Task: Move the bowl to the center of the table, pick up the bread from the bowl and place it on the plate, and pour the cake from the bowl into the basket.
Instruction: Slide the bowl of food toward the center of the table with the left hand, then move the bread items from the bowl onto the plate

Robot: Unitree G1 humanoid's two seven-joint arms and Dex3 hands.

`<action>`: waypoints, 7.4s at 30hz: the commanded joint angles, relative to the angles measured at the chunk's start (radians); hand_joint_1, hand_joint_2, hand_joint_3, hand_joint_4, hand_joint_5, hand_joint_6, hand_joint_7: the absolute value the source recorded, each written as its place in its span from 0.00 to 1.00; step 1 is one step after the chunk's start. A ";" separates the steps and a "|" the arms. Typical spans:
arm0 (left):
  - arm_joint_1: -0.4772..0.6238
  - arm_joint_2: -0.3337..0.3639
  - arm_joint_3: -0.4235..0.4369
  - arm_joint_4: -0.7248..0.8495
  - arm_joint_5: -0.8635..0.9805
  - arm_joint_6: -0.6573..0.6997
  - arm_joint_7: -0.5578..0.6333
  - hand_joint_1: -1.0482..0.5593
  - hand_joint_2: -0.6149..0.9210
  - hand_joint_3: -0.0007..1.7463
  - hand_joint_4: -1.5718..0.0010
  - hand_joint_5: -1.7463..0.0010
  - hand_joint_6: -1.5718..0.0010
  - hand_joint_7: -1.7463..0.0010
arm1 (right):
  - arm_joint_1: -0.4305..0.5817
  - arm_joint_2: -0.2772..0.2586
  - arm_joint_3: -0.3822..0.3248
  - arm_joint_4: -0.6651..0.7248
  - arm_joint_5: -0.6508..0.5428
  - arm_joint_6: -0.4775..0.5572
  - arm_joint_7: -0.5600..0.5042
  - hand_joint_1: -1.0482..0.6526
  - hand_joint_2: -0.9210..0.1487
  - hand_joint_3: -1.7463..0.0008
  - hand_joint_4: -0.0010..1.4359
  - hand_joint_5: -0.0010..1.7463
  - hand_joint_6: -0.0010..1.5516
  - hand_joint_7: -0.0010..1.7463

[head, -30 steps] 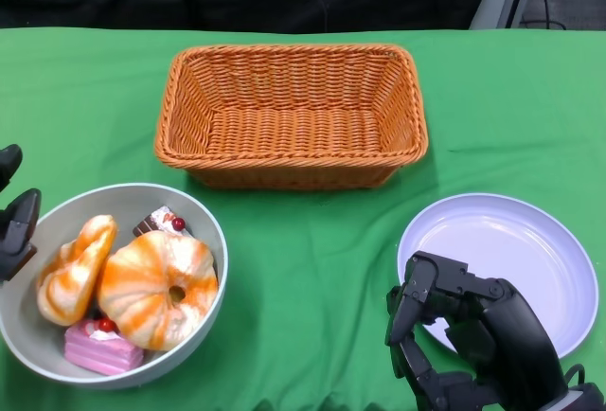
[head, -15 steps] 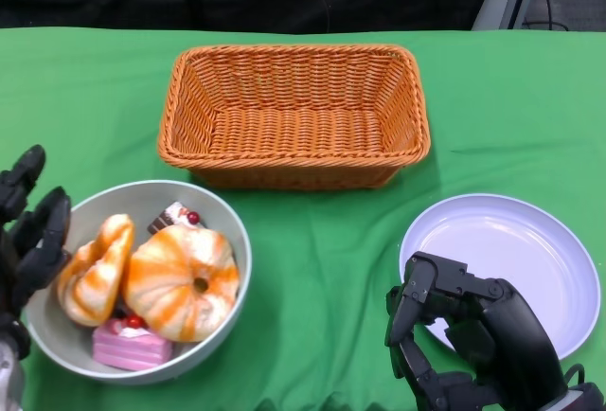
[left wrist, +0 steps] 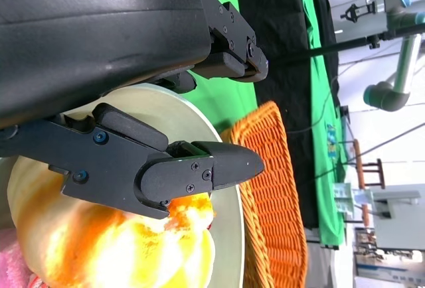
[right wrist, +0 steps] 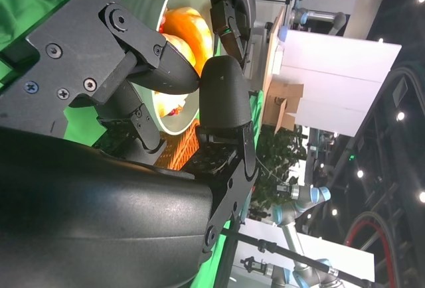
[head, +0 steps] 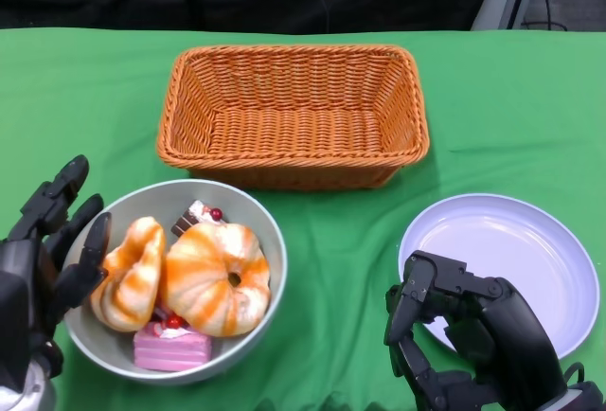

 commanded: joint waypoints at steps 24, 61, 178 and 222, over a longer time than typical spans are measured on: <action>0.178 -0.165 -0.107 -0.416 0.023 0.138 0.084 0.28 1.00 0.33 0.76 1.00 0.77 1.00 | -0.010 0.004 -0.002 0.016 0.000 -0.013 -0.002 0.51 0.50 0.23 0.60 1.00 0.44 0.93; 0.027 -0.195 -0.145 -0.155 0.031 -0.052 0.036 0.30 1.00 0.33 0.72 0.99 0.75 0.99 | -0.010 0.020 -0.001 0.024 -0.023 -0.025 -0.028 0.50 0.53 0.21 0.61 1.00 0.45 0.94; -0.259 0.005 0.020 0.276 0.005 -0.335 -0.051 0.58 0.90 0.43 0.51 0.03 0.52 0.25 | -0.459 -0.204 0.417 -0.332 -1.173 0.746 0.180 0.01 0.00 0.84 0.25 0.00 0.29 0.01; -0.241 -0.005 -0.001 0.255 0.029 -0.351 -0.012 0.57 0.88 0.46 0.52 0.01 0.53 0.23 | -0.457 -0.173 0.497 -0.038 -1.261 0.610 -0.188 0.07 0.00 0.91 0.20 0.01 0.26 0.01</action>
